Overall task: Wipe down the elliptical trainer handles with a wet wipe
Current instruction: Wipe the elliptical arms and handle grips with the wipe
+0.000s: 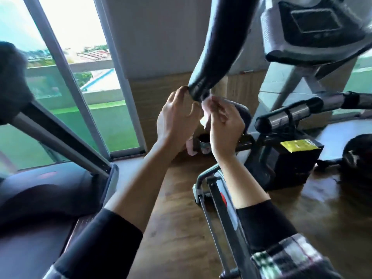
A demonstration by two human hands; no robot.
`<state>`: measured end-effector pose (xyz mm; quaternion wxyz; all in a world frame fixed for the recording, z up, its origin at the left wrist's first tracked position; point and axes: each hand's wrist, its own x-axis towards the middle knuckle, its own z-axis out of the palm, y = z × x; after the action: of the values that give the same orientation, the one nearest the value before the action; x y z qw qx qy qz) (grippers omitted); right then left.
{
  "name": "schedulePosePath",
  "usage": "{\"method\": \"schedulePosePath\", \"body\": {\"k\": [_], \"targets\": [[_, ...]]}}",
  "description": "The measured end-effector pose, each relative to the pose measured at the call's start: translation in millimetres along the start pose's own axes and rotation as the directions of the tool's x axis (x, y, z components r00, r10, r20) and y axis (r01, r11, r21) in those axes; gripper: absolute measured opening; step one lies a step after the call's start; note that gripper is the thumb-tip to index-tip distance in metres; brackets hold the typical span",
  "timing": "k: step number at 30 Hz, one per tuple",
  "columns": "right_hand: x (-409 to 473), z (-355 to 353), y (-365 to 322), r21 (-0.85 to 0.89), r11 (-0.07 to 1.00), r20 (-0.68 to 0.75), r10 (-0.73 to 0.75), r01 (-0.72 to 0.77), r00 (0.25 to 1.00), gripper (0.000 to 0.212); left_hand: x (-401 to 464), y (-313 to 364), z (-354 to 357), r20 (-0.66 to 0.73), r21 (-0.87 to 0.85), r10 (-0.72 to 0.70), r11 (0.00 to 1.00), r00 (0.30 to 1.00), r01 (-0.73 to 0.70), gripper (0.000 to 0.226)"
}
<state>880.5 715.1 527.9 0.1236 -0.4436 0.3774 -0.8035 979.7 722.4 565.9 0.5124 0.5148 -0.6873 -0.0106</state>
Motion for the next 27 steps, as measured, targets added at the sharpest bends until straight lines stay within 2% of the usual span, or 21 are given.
{"method": "schedulePosePath", "body": {"k": [2,5,10,16,20,27], "targets": [[3.0,3.8,4.8,-0.018,0.999,0.042,-0.026,0.027,0.999,0.011,0.7,2.7,-1.2,-0.024,0.013,0.008,1.0,1.0,-0.008,0.038],[6.7,10.0,13.8,-0.063,0.991,0.017,-0.116,0.117,0.993,0.012,0.9,6.6,-2.8,-0.041,0.062,0.023,0.998,0.999,-0.021,0.037],[12.6,14.4,28.6,0.047,0.983,0.008,-0.177,0.176,0.984,0.018,-1.1,5.6,-6.2,-0.069,0.042,0.059,0.998,0.996,-0.056,0.046],[5.9,20.8,29.2,0.28,0.958,0.048,-0.074,0.057,0.996,0.029,-5.6,9.1,-9.6,-0.105,0.003,0.168,0.986,0.98,-0.169,0.039],[8.1,23.6,21.5,0.417,0.909,0.083,-0.046,0.007,0.995,0.029,-6.5,16.0,-15.5,-0.121,-0.033,0.201,0.978,0.972,-0.207,0.036],[10.6,18.7,11.4,0.433,0.901,0.143,-0.096,0.025,0.985,0.035,-5.6,30.1,-24.4,-0.126,-0.096,0.231,0.965,0.965,-0.243,0.042]]}}
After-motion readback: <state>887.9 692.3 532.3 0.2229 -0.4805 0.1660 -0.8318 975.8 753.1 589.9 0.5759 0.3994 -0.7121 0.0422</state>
